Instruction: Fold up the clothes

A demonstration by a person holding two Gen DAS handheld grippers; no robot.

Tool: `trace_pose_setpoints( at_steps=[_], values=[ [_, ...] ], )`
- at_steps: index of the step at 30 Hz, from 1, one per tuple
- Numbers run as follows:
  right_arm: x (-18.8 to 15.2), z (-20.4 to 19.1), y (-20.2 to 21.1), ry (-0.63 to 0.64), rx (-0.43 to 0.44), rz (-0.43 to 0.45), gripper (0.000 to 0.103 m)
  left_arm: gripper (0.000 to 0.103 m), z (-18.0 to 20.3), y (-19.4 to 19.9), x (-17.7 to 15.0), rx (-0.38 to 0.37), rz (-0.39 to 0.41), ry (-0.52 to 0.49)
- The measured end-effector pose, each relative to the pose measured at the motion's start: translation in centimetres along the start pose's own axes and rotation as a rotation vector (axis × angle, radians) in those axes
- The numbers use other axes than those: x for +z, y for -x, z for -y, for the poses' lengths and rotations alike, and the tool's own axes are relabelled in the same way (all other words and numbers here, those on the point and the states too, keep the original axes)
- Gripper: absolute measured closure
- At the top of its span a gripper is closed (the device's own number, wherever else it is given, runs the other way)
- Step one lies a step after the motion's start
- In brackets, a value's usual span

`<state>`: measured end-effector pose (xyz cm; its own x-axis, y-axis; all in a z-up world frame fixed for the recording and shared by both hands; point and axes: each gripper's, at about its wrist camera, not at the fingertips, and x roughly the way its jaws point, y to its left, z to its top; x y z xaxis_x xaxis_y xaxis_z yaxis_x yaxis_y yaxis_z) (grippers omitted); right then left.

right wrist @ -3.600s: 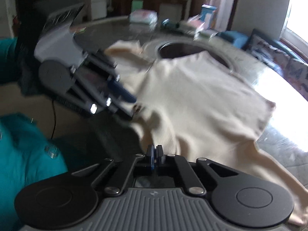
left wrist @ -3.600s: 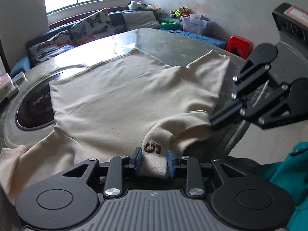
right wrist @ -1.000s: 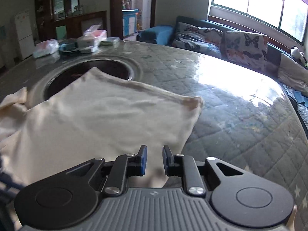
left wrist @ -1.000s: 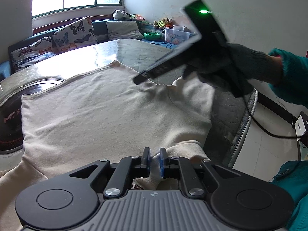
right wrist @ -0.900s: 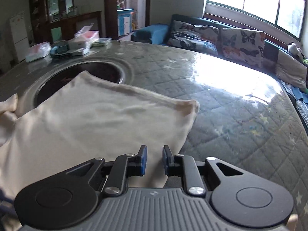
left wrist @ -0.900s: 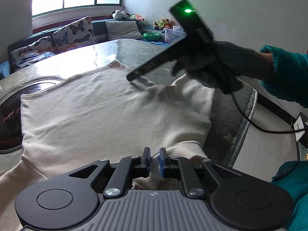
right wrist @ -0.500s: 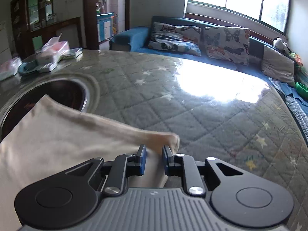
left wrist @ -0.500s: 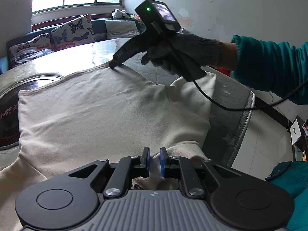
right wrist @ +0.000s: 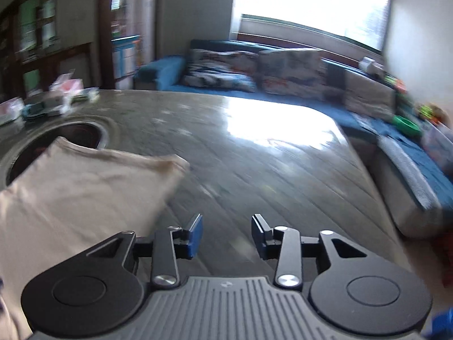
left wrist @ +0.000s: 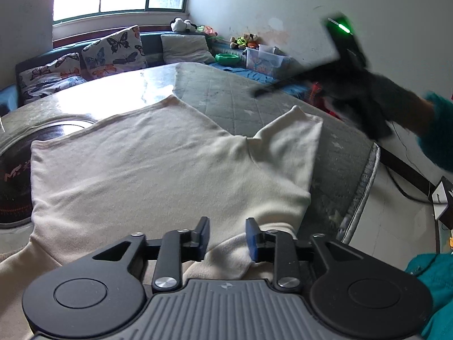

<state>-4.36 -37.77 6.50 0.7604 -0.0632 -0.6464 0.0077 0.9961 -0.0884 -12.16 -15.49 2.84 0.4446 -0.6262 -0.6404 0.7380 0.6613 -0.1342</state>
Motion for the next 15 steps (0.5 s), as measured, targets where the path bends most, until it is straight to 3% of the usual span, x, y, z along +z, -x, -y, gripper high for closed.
trace_pose_setpoints(
  at_steps=[6, 15],
  values=[
    [-6.2, 5.0, 3.4, -0.142, -0.185, -0.023, 0.062, 0.060, 0.9, -0.4, 0.6, 0.018, -0.004, 0.005],
    [-9.9, 8.0, 4.5, -0.317, -0.214, -0.014, 0.062, 0.053, 1.7, -0.6, 1.2, 0.061, -0.007, 0.015]
  ],
)
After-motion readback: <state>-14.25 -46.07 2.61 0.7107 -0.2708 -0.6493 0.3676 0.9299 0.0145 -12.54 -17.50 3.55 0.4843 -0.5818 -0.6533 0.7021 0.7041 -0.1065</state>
